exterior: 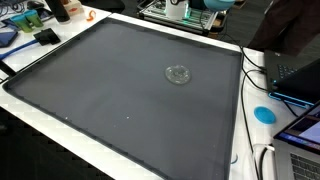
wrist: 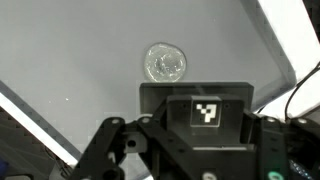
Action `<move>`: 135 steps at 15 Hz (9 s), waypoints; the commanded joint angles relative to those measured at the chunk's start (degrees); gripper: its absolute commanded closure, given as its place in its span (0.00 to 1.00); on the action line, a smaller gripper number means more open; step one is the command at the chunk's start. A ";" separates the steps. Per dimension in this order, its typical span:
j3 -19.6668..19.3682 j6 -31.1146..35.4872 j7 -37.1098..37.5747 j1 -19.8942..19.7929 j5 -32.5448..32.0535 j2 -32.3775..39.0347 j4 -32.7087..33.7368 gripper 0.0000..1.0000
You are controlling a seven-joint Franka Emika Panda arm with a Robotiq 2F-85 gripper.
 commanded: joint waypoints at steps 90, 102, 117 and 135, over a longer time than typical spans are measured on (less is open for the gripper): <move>-0.72 -2.11 1.94 0.07 -20.09 38.82 8.09 0.69; -0.95 -2.96 2.23 0.40 -20.51 39.08 9.32 0.69; 0.45 -1.56 -0.81 -1.06 -18.48 33.54 7.81 0.69; 2.42 8.17 -2.07 -2.01 -13.10 23.26 2.69 0.69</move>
